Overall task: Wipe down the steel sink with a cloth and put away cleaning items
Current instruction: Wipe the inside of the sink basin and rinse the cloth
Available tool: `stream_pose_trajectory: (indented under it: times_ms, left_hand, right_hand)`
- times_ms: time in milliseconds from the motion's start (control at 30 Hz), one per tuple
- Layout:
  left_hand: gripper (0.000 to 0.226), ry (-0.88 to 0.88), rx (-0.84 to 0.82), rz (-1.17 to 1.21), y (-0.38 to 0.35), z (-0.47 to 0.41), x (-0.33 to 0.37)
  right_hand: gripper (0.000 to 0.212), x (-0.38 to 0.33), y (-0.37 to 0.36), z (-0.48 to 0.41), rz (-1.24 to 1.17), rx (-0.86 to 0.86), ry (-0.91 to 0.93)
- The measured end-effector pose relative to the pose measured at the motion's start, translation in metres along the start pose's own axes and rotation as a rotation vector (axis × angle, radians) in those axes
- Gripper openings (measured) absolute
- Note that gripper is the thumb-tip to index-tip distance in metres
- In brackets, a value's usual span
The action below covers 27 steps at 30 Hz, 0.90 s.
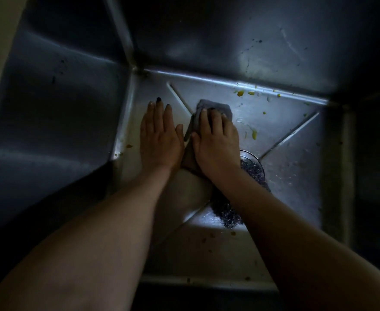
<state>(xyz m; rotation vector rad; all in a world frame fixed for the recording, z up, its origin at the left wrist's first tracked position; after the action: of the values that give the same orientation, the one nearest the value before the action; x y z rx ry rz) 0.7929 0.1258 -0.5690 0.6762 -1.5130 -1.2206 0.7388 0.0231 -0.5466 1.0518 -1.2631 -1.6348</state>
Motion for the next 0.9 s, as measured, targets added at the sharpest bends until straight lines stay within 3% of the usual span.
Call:
stream_pose_trajectory:
  times_ms: [233,467,667,900]
  left_hand:
    - [0.053,-0.023,0.038,-0.066,0.001,0.004,0.001]
    - [0.057,0.009,0.022,-0.005,0.002,0.003,-0.001]
    - [0.061,0.011,0.002,-0.027,0.002,0.001,-0.001]
    - [0.060,-0.015,-0.008,-0.073,0.001,0.003,0.000]
  right_hand:
    - [0.057,0.034,0.015,-0.047,0.149,-0.013,0.164]
    - [0.056,0.067,0.020,-0.030,0.123,-0.012,0.057]
    - [0.058,0.050,0.014,-0.015,0.095,-0.003,0.006]
    - [0.058,0.016,0.007,-0.042,0.091,0.025,0.086]
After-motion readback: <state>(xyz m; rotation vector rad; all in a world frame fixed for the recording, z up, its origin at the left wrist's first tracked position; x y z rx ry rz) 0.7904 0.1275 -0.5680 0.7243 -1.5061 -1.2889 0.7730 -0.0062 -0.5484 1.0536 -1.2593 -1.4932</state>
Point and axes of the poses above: each hand's wrist, its own z-axis away from the middle knuckle, its own y-axis out of the back of the hand, x = y × z, the point moved 4 cm from there along -z, towards the middle knuckle, and after that the axes turned 1 degree about -z, right-handed, at the moved point
